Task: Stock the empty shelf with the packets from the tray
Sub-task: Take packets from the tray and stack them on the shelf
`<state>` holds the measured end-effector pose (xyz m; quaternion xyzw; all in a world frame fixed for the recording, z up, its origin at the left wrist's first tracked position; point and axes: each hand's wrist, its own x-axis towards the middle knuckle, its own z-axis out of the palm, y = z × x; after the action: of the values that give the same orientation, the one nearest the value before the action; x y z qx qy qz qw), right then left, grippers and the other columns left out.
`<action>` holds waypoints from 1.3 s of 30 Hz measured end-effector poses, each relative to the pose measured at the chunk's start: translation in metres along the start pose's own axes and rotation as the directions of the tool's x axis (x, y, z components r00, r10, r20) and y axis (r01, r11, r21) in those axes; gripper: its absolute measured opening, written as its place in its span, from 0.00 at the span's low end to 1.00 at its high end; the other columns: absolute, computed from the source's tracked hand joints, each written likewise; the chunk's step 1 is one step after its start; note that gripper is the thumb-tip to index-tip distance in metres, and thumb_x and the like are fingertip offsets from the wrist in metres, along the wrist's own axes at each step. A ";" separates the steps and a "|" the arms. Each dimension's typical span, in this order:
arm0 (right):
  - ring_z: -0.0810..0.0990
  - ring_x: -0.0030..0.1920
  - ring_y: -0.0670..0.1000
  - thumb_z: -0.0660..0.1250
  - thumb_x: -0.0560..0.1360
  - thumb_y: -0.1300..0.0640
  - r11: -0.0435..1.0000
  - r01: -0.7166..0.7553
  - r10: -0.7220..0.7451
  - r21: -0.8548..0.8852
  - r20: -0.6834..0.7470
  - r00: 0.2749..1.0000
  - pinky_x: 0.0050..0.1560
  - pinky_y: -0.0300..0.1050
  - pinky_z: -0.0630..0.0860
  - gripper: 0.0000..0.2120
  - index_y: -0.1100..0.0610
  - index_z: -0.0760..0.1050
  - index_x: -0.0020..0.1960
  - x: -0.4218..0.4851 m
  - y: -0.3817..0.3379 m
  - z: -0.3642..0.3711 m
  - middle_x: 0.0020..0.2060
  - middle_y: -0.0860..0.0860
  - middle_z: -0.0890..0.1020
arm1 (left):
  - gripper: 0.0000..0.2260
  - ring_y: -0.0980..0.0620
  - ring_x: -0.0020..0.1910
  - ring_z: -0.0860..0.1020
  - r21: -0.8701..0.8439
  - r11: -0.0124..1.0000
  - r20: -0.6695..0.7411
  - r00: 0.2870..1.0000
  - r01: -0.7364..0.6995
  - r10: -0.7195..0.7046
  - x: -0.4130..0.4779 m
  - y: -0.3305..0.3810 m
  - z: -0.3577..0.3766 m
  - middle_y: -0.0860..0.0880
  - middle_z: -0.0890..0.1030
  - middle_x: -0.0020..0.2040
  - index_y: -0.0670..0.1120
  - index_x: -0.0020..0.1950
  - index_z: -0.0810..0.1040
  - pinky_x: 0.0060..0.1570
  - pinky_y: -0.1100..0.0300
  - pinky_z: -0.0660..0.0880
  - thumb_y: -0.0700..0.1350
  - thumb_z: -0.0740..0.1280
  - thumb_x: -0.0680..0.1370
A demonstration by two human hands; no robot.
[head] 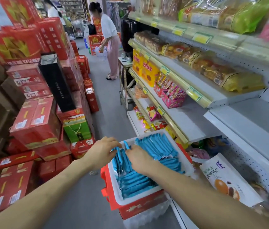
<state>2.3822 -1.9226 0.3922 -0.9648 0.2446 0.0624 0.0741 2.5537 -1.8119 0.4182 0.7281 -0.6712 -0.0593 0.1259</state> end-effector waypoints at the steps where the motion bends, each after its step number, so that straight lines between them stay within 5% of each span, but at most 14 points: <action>1: 0.79 0.54 0.62 0.62 0.78 0.66 1.000 -0.014 0.014 0.016 0.010 1.000 0.45 0.53 0.74 0.11 0.63 0.76 0.59 0.000 0.001 0.000 0.53 0.62 0.77 | 0.14 0.51 0.57 0.76 0.012 1.000 0.004 1.000 -0.010 0.010 0.002 0.002 -0.001 0.56 0.80 0.59 0.55 0.63 0.81 0.58 0.52 0.75 0.46 0.65 0.79; 9: 0.81 0.49 0.62 0.62 0.79 0.65 0.962 -0.173 0.176 0.209 0.001 0.984 0.40 0.50 0.78 0.09 0.64 0.81 0.49 -0.006 0.020 -0.006 0.48 0.59 0.82 | 0.14 0.52 0.59 0.75 0.059 0.998 0.069 0.997 -0.029 0.025 0.009 -0.001 -0.004 0.56 0.79 0.62 0.56 0.65 0.80 0.59 0.52 0.76 0.47 0.64 0.81; 14: 0.83 0.51 0.62 0.65 0.73 0.65 0.934 -0.181 0.221 0.310 -0.101 0.970 0.48 0.60 0.82 0.10 0.64 0.83 0.50 -0.015 0.036 -0.014 0.51 0.62 0.84 | 0.13 0.53 0.57 0.76 0.054 0.998 0.054 0.998 -0.020 0.017 0.011 -0.016 -0.008 0.56 0.80 0.57 0.56 0.63 0.80 0.58 0.51 0.76 0.45 0.65 0.80; 20: 0.78 0.39 0.45 0.65 0.78 0.61 0.890 -0.177 0.267 0.421 -0.166 0.949 0.41 0.44 0.75 0.12 0.54 0.86 0.53 -0.037 0.059 -0.038 0.53 0.47 0.86 | 0.15 0.52 0.54 0.75 0.121 0.990 0.105 0.992 -0.077 0.064 0.006 -0.024 -0.013 0.56 0.80 0.56 0.56 0.59 0.81 0.54 0.53 0.76 0.40 0.67 0.77; 24: 0.82 0.49 0.46 0.66 0.79 0.59 0.890 -0.178 0.274 0.421 -0.180 0.945 0.50 0.44 0.79 0.11 0.53 0.86 0.54 -0.052 0.074 -0.044 0.55 0.46 0.86 | 0.16 0.54 0.55 0.73 0.204 0.960 0.254 0.958 -0.190 0.136 0.004 -0.034 -0.003 0.61 0.76 0.59 0.61 0.58 0.78 0.54 0.51 0.75 0.44 0.68 0.75; 29: 0.82 0.51 0.45 0.67 0.79 0.58 0.889 -0.186 0.291 0.417 -0.202 0.935 0.55 0.44 0.79 0.10 0.53 0.86 0.54 -0.067 0.087 -0.042 0.53 0.46 0.86 | 0.11 0.54 0.57 0.71 0.346 0.892 0.233 0.948 -0.289 0.217 0.003 -0.034 0.001 0.64 0.75 0.52 0.61 0.51 0.73 0.54 0.56 0.67 0.48 0.69 0.73; 33: 0.82 0.51 0.44 0.67 0.79 0.57 0.896 -0.192 0.293 0.400 -0.207 0.934 0.49 0.36 0.72 0.10 0.52 0.86 0.54 -0.072 0.095 -0.038 0.53 0.45 0.86 | 0.10 0.55 0.61 0.71 0.334 0.851 0.300 0.901 -0.406 0.312 0.006 -0.034 0.002 0.65 0.76 0.56 0.61 0.52 0.71 0.63 0.54 0.66 0.47 0.66 0.74; 39: 0.80 0.45 0.41 0.67 0.78 0.57 0.887 -0.190 0.293 0.420 -0.195 0.936 0.41 0.31 0.70 0.10 0.51 0.86 0.55 -0.072 0.105 -0.036 0.54 0.45 0.86 | 0.11 0.56 0.59 0.73 0.328 0.814 0.310 0.869 -0.479 0.387 0.016 -0.037 0.005 0.64 0.77 0.57 0.62 0.54 0.70 0.64 0.54 0.68 0.46 0.65 0.78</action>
<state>2.2724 -1.9867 0.4273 -0.8914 0.3786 -0.1030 0.2269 2.5893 -1.8261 0.4047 0.5532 -0.8277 0.0242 -0.0913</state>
